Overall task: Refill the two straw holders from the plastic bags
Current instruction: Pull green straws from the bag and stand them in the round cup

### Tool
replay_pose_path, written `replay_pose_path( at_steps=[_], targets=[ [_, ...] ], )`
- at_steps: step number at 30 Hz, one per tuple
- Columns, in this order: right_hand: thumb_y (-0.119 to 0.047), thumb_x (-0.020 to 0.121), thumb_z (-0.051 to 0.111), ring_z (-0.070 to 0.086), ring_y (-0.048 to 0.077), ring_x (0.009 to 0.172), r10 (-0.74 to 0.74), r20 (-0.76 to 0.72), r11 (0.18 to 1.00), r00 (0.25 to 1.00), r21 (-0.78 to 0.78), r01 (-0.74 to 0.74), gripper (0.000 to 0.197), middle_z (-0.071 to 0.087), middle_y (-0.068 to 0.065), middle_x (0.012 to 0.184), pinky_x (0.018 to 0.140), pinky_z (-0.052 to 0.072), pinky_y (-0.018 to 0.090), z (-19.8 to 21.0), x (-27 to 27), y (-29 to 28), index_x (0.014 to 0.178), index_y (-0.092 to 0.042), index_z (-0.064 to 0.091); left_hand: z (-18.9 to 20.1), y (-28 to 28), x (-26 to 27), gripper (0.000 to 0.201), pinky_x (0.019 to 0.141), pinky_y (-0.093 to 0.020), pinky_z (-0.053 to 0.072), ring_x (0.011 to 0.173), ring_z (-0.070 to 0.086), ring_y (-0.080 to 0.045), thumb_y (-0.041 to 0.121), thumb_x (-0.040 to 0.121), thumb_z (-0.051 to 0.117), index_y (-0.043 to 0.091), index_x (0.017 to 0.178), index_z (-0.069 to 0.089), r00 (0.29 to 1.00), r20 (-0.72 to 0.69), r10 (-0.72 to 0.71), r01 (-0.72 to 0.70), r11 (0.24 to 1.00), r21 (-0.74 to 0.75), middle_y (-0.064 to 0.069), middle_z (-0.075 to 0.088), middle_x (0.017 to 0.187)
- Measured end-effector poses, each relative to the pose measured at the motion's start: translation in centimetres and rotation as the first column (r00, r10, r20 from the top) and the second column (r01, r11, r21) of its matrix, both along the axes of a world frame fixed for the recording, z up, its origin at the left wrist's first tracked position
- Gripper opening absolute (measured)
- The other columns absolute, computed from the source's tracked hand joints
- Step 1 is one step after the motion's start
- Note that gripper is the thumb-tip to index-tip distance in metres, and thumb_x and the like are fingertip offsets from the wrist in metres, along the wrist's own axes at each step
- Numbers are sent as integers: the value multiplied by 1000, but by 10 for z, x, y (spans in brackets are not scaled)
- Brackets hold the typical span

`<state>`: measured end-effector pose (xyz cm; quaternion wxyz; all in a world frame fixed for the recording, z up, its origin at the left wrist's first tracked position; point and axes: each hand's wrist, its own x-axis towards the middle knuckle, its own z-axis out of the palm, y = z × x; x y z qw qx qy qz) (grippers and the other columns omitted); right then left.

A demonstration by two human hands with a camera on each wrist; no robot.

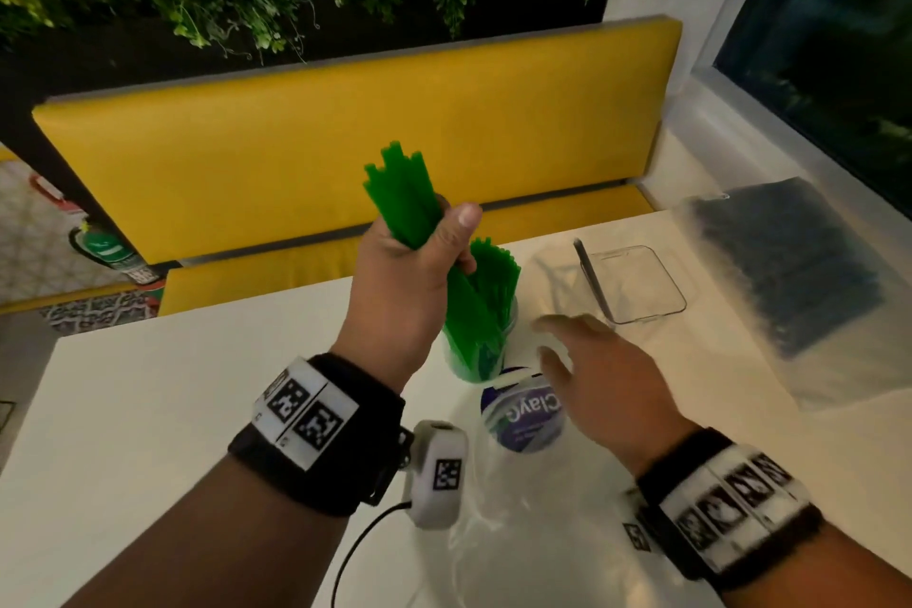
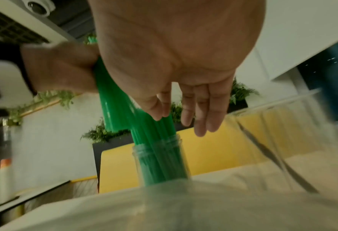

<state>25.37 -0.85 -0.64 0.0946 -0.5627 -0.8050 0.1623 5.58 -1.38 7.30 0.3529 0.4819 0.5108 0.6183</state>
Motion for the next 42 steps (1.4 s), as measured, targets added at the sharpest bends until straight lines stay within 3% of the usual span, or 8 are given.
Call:
replay_pose_path(
  at_steps=[4, 11, 15, 20, 24, 29, 35, 42],
  targets=[
    [-39, 98, 45, 65, 20, 95, 64, -27, 997, 998, -33, -65, 24, 56, -7, 122, 74, 54, 34, -25, -31, 26, 113, -29, 61, -10, 24, 4, 29, 61, -26, 47, 61, 53, -20, 27, 98, 61, 3, 82, 55, 995, 52, 90, -89, 996, -20, -8, 53, 63],
    [-39, 96, 53, 63, 12, 87, 36, -121, 999, 992, -30, -40, 19, 67, -10, 101, 74, 53, 31, -35, -34, 38, 100, -29, 68, -25, 49, 3, 22, 61, -39, 51, 57, 53, -17, 29, 95, 66, 16, 79, 57, 973, 76, 220, -223, 975, 24, 6, 53, 56],
    [-42, 95, 54, 63, 13, 89, 41, -96, 998, 995, -53, -47, 22, 67, -11, 104, 76, 53, 32, -33, -39, 41, 102, -30, 70, -40, 51, 7, 32, 58, -19, 44, 57, 52, -14, 26, 94, 66, 1, 77, 57, 973, 48, 224, -227, 973, 50, -5, 52, 61],
    [-43, 94, 52, 63, 12, 84, 42, -60, 999, 997, -22, -44, 21, 67, -11, 100, 70, 54, 35, -33, -39, 40, 98, -31, 69, -68, 47, 11, 41, 66, -25, 50, 65, 58, -6, 46, 83, 71, 6, 81, 63, 970, -210, 121, -138, 988, -67, 3, 62, 68],
    [-45, 94, 51, 62, 11, 79, 37, -22, 999, 999, 21, -36, 20, 67, -12, 94, 64, 51, 31, -32, -39, 38, 96, -32, 67, -89, 41, -2, 54, 99, -51, 41, 107, 52, -21, 65, 81, 58, 17, 103, 70, 599, -796, 91, -170, 985, -15, -1, 66, 105],
    [-45, 97, 46, 62, 14, 78, 37, 22, 999, 999, 13, -37, 25, 67, -8, 93, 62, 44, 28, -30, -41, 39, 98, -32, 67, -59, 28, -23, 92, 112, -35, 37, 132, 36, -7, 66, 62, 77, 28, 139, 44, 759, -595, -266, 111, 952, -285, 10, 42, 140],
    [-45, 97, 47, 63, 14, 82, 23, -4, 1000, 1000, -1, -23, 25, 68, -10, 97, 70, 51, 30, -32, -42, 39, 98, -31, 68, -23, 33, -32, 83, 110, -34, 32, 142, 31, -5, 70, 83, 55, 35, 151, 24, 889, -451, -76, 39, 995, -92, 10, 34, 155],
    [-43, 95, 49, 62, 14, 79, 18, 0, 1000, 1000, 4, -18, 21, 67, -9, 92, 65, 49, 30, -32, -43, 38, 94, -31, 66, -70, 41, -15, 68, 116, -41, 34, 142, 31, -16, 56, 89, 60, 22, 145, 45, 697, -672, -251, 72, 957, -282, 2, 33, 154]
  ],
)
